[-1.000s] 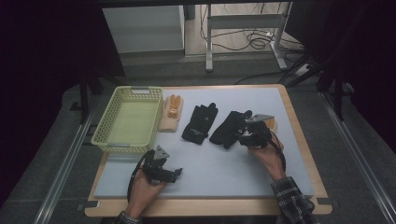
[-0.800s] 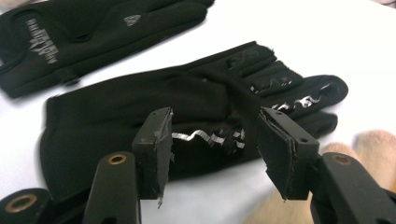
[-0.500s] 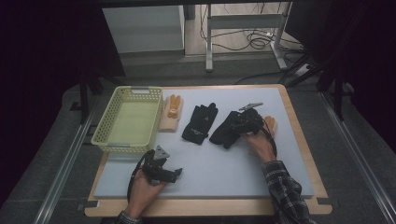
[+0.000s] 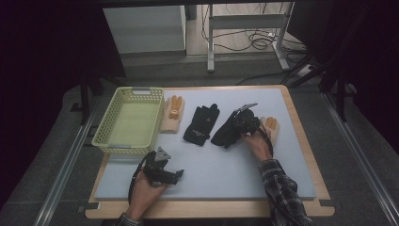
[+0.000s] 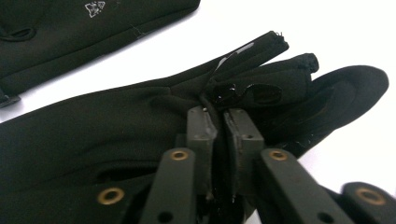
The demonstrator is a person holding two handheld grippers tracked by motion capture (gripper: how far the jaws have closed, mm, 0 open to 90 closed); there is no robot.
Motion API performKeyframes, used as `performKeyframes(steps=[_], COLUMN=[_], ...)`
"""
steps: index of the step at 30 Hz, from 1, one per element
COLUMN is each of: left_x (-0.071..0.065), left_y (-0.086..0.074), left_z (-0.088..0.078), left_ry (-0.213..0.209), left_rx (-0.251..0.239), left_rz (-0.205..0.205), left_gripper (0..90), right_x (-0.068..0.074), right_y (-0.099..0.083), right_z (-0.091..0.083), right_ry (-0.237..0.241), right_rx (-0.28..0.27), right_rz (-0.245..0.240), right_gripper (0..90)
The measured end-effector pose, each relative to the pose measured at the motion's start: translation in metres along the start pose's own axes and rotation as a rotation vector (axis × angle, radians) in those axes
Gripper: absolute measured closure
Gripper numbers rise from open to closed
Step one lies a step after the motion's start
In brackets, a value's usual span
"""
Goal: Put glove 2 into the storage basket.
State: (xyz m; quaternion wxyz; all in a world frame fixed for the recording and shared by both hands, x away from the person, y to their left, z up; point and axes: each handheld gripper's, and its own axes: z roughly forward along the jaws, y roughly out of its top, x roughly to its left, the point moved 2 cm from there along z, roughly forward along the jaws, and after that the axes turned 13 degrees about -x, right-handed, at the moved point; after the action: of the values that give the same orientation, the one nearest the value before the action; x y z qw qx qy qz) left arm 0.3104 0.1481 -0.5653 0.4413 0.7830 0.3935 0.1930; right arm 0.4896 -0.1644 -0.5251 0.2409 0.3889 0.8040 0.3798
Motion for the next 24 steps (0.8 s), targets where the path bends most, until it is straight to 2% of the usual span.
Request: performKeyframes(steps=[5, 14, 19, 20, 21, 22, 23, 24], left_x=[0.0, 0.0, 0.0, 0.0, 0.0, 0.0, 0.0, 0.0], left_y=[0.0, 0.0, 0.0, 0.0, 0.0, 0.0, 0.0, 0.0], left_z=[0.0, 0.0, 0.0, 0.0, 0.0, 0.0, 0.0, 0.0], left_ry=[0.0, -0.001, -0.001, -0.001, 0.0, 0.0, 0.001, 0.001], left_rx=[0.0, 0.003, 0.003, 0.003, 0.003, 0.001, 0.0, 0.0], left_rz=[0.0, 0.002, 0.002, 0.001, 0.003, 0.001, 0.0, 0.001], left_gripper=[3.9, 3.9, 3.9, 3.9, 3.9, 3.9, 3.9, 3.9], right_x=[-0.002, 0.013, 0.028, 0.036, 0.036, 0.043, 0.043, 0.047], right_y=[0.002, 0.009, 0.012, 0.011, 0.011, 0.009, 0.009, 0.007], right_z=[-0.01, -0.048, -0.076, -0.087, -0.087, -0.095, -0.095, -0.099], right_ry=[0.039, 0.14, 0.225, 0.28, 0.28, 0.324, 0.324, 0.347], right_rx=[-0.021, -0.106, -0.147, -0.157, -0.157, -0.163, -0.163, -0.164], right_rz=[0.025, -0.018, -0.04, -0.04, -0.04, -0.057, -0.057, -0.064], right_gripper=[84.1, 84.4, 84.4, 84.4, 84.4, 84.4, 84.4, 84.4])
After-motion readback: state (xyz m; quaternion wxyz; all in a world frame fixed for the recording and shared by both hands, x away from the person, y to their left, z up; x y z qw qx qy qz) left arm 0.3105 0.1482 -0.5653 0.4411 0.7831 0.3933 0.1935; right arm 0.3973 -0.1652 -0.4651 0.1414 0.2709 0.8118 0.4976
